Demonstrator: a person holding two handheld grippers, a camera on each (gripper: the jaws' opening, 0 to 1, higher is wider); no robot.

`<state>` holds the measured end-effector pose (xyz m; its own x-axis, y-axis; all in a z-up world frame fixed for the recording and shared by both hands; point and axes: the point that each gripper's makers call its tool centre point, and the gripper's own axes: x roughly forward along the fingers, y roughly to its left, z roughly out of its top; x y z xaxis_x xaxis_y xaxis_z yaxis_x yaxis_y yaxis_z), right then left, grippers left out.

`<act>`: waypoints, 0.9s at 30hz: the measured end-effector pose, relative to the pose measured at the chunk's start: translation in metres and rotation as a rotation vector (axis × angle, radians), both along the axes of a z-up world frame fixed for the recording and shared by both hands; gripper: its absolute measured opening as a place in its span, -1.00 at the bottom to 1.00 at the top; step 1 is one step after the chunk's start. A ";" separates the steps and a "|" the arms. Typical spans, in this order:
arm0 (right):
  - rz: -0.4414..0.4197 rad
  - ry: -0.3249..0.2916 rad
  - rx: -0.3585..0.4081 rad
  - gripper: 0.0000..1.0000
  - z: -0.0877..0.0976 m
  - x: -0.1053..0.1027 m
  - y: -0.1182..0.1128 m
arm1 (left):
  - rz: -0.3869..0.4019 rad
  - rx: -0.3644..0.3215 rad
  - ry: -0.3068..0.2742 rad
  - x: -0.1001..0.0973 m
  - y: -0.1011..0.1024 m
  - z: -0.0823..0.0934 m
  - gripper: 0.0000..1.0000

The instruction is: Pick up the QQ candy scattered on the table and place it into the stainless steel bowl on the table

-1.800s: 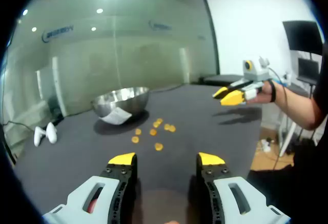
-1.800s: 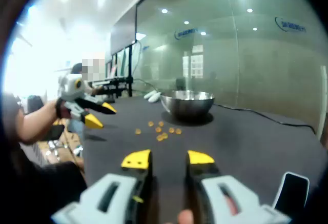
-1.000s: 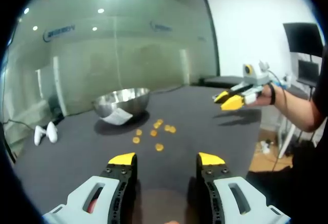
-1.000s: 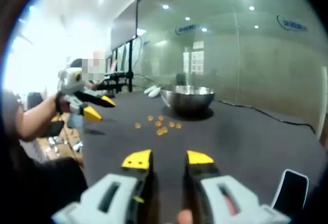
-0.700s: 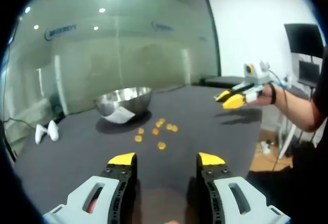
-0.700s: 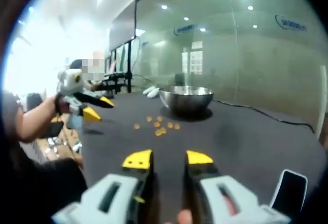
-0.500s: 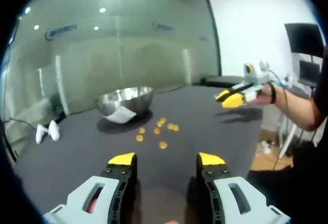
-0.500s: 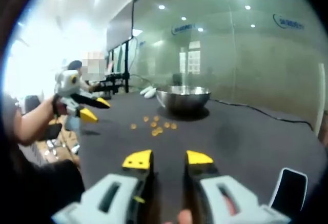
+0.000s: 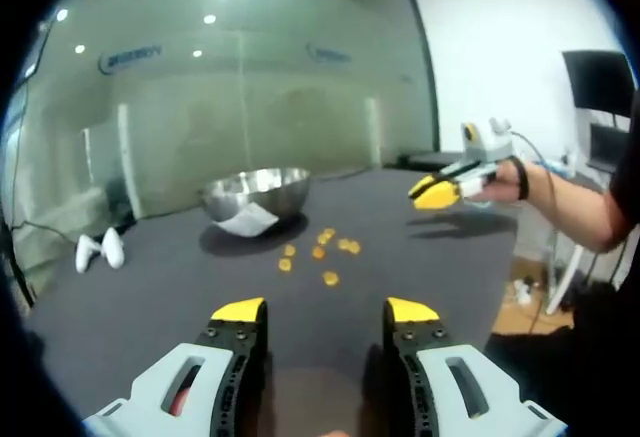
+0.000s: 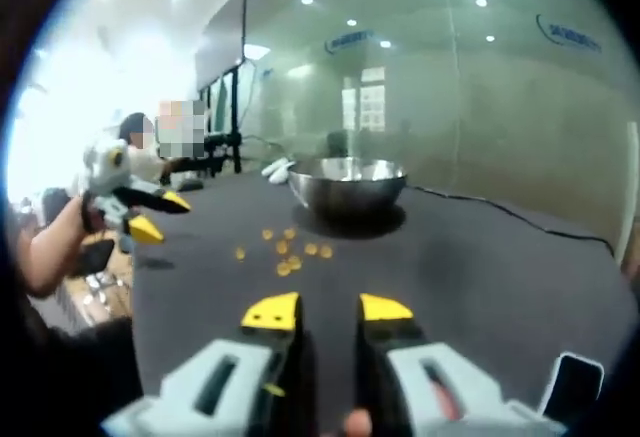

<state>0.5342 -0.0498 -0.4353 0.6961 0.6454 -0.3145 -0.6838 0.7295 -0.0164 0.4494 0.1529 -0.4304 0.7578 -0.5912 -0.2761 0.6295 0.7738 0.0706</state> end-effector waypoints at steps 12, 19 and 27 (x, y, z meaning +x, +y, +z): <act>0.060 0.032 -0.079 -0.63 -0.020 0.046 0.045 | 0.016 -0.010 0.011 0.003 0.007 -0.003 -0.06; 0.059 0.098 -0.084 -0.64 -0.039 0.064 0.073 | 0.037 -0.023 0.004 0.001 0.017 0.003 -0.06; 0.083 0.089 -0.093 -0.68 -0.045 0.068 0.091 | 0.072 -0.040 0.005 -0.004 0.032 0.005 -0.06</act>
<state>0.6021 0.0414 -0.4805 0.6081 0.6650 -0.4336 -0.7437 0.6683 -0.0181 0.4458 0.1854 -0.4251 0.7971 -0.5462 -0.2576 0.5727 0.8190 0.0354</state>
